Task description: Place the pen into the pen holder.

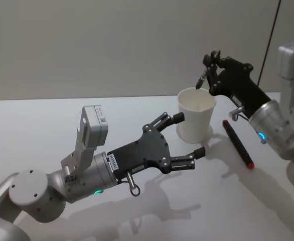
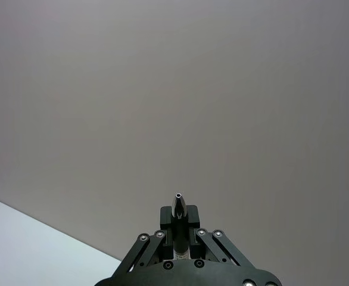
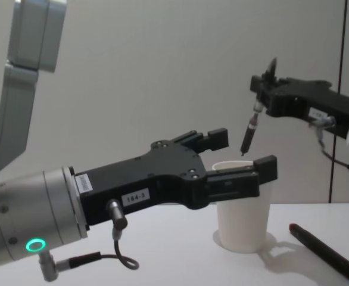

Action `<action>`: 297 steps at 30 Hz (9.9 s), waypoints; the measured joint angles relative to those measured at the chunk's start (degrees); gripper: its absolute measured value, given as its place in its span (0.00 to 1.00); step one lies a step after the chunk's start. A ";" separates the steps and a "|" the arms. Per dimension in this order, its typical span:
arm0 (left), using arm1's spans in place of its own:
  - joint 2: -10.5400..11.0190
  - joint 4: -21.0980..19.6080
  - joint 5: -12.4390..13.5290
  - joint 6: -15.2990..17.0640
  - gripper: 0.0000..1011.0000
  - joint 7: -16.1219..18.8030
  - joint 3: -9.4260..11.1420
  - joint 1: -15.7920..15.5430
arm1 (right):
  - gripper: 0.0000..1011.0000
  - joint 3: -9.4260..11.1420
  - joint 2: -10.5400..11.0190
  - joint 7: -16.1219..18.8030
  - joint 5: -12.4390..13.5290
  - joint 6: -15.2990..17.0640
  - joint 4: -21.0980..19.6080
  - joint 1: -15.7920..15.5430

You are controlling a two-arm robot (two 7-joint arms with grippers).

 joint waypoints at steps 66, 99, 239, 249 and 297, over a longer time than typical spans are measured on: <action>0.00 0.00 0.00 0.00 0.99 0.00 0.00 0.00 | 0.99 -0.88 0.01 -3.27 0.66 5.75 -2.35 -2.83; -0.12 -1.26 2.24 2.04 0.99 6.59 0.05 0.43 | 0.99 2.27 3.84 -7.39 3.66 6.92 -10.76 -9.93; -0.82 -9.05 15.98 14.46 0.99 46.39 0.41 3.20 | 0.99 5.41 1.39 -20.84 0.84 44.19 -15.41 -11.80; -0.82 -9.06 15.98 14.46 0.99 46.39 0.41 3.20 | 0.99 4.63 -0.68 -21.58 -0.69 45.06 -12.17 -9.76; -0.82 -9.06 15.97 14.46 0.99 46.39 0.40 3.20 | 0.99 2.75 -6.81 -21.07 -5.89 43.60 1.18 -2.88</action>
